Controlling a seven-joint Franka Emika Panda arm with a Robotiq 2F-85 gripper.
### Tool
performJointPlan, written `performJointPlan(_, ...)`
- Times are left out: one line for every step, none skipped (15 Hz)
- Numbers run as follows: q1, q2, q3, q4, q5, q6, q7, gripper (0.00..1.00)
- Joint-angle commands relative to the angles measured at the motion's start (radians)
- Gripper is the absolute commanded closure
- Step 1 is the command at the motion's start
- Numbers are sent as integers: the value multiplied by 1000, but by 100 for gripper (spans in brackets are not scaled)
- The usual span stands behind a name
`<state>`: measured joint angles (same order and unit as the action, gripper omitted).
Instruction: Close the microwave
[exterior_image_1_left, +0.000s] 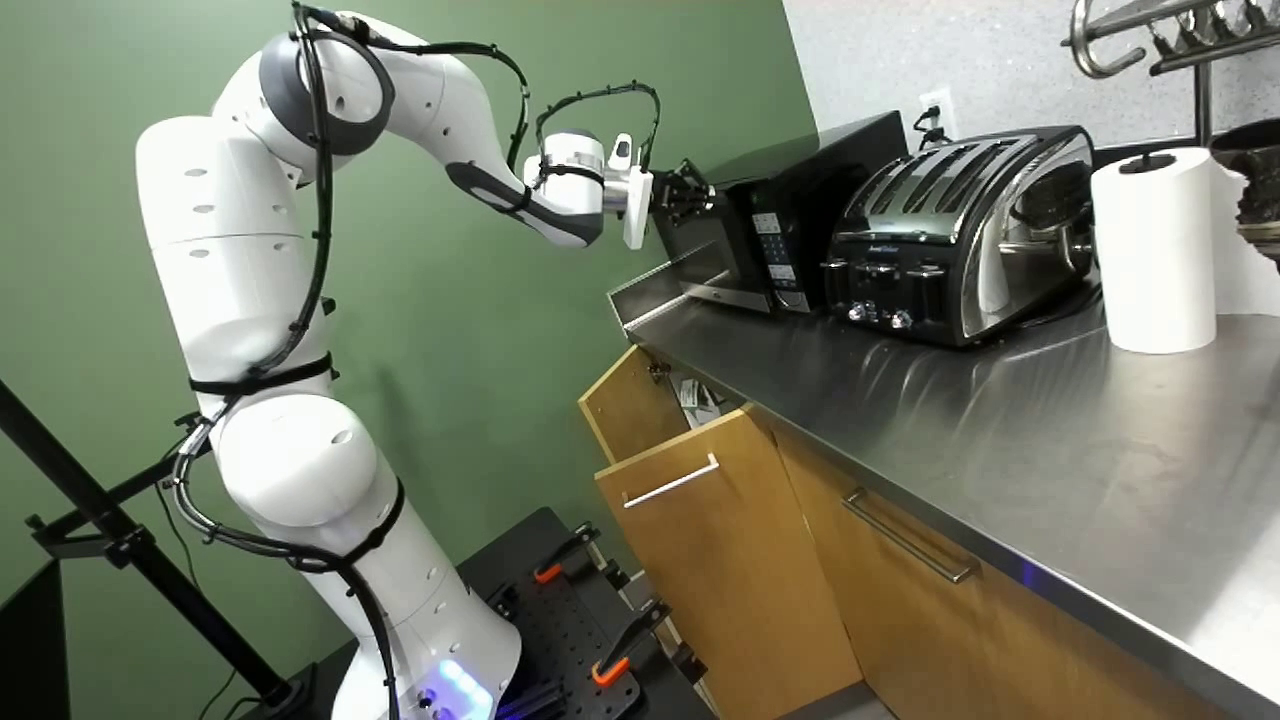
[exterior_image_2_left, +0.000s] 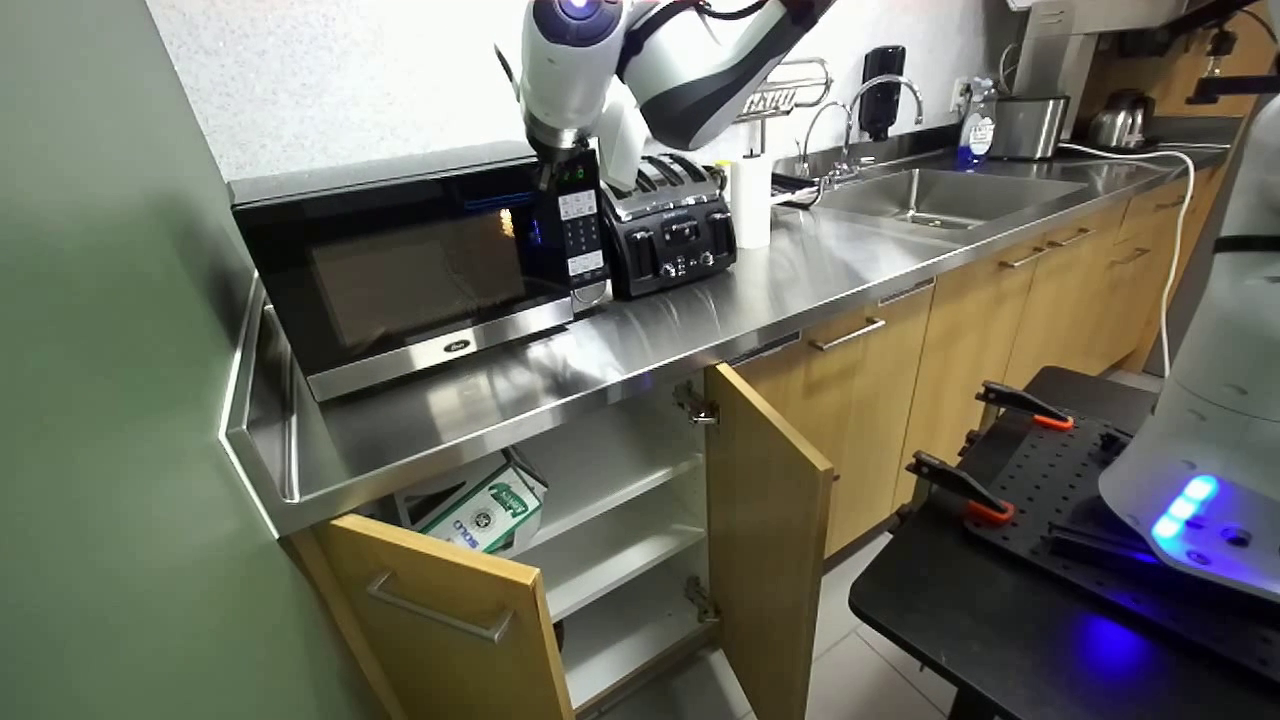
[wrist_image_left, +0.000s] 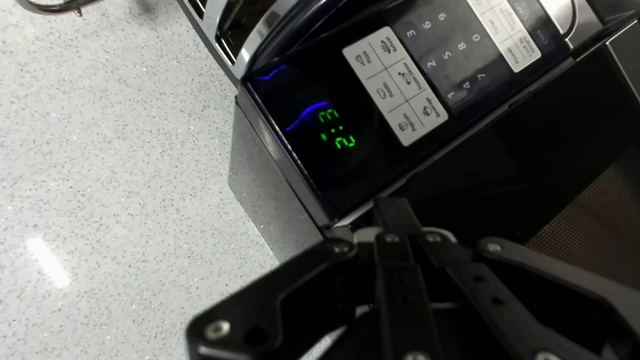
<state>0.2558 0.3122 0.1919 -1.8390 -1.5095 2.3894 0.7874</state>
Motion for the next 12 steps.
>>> performJointPlan(-2, 0, 3, 1, 2, -2, -3, 99)
performJointPlan(-1, 0, 3, 1, 2, -2, -3, 99)
performJointPlan(-1, 0, 3, 0, 2, -2, -3, 99)
performJointPlan(-1, 0, 3, 0, 2, -2, -3, 100)
performJointPlan(3, 10, -1, 11, -18, -12, 23, 100)
performJointPlan(3, 25, -4, 31, -30, -8, 38, 100)
performJointPlan(2, 40, -8, 52, -43, -6, 53, 100)
performJointPlan(3, 49, -11, 64, -57, -4, 69, 100)
performJointPlan(4, 61, -14, 79, -80, -3, 96, 100)
performJointPlan(3, 71, -16, 89, -95, -8, 113, 100)
performJointPlan(3, 84, -18, 101, -117, -13, 136, 100)
performJointPlan(1, 98, -19, 114, -128, -17, 152, 100)
